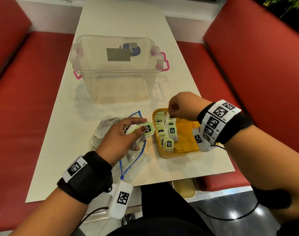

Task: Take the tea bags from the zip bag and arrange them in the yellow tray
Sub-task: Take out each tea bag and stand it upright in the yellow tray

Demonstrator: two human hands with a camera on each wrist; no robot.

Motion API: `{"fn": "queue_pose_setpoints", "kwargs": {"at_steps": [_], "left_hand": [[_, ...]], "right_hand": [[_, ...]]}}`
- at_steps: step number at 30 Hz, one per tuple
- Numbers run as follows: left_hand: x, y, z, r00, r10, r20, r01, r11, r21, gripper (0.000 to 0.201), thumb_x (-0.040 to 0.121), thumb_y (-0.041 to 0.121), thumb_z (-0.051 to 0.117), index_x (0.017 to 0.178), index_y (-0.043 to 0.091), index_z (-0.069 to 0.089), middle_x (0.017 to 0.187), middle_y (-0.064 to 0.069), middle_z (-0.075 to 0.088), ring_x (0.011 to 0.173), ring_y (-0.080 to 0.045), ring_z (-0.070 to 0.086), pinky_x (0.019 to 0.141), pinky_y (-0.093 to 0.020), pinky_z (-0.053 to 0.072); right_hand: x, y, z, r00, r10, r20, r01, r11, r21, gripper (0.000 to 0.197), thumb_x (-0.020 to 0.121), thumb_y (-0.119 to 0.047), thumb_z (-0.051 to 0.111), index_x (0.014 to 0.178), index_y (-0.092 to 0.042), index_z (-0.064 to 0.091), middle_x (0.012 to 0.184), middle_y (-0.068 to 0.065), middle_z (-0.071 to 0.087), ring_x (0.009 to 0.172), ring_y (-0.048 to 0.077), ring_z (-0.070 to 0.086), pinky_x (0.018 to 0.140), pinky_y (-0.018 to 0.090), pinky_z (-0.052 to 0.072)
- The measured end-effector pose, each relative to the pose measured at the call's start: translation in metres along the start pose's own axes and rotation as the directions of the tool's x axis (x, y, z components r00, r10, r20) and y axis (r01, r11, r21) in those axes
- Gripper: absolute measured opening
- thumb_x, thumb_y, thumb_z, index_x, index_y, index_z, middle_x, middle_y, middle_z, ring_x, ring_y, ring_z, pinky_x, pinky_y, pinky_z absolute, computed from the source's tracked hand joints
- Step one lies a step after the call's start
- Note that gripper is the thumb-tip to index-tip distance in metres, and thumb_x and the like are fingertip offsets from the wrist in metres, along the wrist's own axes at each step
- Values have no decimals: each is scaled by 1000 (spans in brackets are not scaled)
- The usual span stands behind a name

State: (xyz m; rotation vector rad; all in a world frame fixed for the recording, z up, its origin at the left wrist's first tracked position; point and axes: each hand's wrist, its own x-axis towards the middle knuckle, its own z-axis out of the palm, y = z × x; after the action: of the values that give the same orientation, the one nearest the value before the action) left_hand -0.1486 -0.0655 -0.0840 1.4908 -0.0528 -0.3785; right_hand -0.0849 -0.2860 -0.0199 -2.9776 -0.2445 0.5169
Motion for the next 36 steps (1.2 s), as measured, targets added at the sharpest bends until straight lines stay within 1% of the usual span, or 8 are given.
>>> {"fn": "queue_pose_setpoints", "kwargs": {"at_steps": [6,11,14,16,21,26,32,36], "left_hand": [[1,3,4,999,41,-27,-43,998,-46,23,89,22,65,111,25,69,127,4,61,85,-16,70,56,-25,54],[1,5,7,997,71,-35,-74,995,-71,22,88,22,64,109,27,68,122,1,61,83,-14,67,58,-26,55],[-1,4,6,997,71,-31,-73,994,-80,22,90,19,62,110,26,66,120,-3,62,83,-15,68,57,-26,55],[-2,2,5,997,67,-36,-69,996,-61,23,90,19,63,112,24,66,122,-2,61,84,-13,68,58,-25,55],[-2,-2,2,997,53,-47,-55,998,-32,22,91,19,64,110,28,68,127,4,60,86,-12,69,59,-26,55],[0,-5,1,997,43,-60,-45,999,-28,22,92,17,63,111,28,68,125,4,61,80,-12,69,60,-27,55],[0,-6,0,997,31,-73,-32,999,-16,22,91,17,64,109,29,69,125,4,61,73,-25,61,60,-27,55],[-1,-7,-2,997,26,-78,-28,1000,-14,22,92,17,63,110,29,69,125,5,61,69,-18,61,61,-28,55]], "right_hand": [[-23,-31,-11,993,-111,48,88,934,348,21,85,-37,68,90,-16,70,67,-6,69,58,2,66,57,21,52],[-26,-41,-6,993,-113,-19,109,874,473,14,83,-20,72,91,-9,67,63,-4,68,53,2,63,50,12,44],[-27,-40,-8,990,-117,-73,138,856,498,8,84,-16,70,90,-11,67,66,-2,70,55,5,65,54,20,50],[-28,-36,-13,986,-124,-112,163,862,479,6,86,-15,68,91,-14,68,69,-4,69,57,5,66,55,23,52],[-32,-22,-29,980,-118,-162,172,909,379,6,86,-16,68,91,-19,70,73,-6,70,59,7,66,56,14,49],[-29,-7,-33,991,-81,-110,89,994,69,6,83,-18,70,89,-20,71,72,-12,60,62,1,52,53,14,34],[-14,7,-8,995,2,100,5,997,-73,4,82,-19,71,86,-19,69,65,-13,55,63,9,53,52,18,35],[-6,10,8,963,37,266,-20,998,-66,6,82,-19,73,86,-17,69,67,-9,63,62,13,62,60,23,49]]}}
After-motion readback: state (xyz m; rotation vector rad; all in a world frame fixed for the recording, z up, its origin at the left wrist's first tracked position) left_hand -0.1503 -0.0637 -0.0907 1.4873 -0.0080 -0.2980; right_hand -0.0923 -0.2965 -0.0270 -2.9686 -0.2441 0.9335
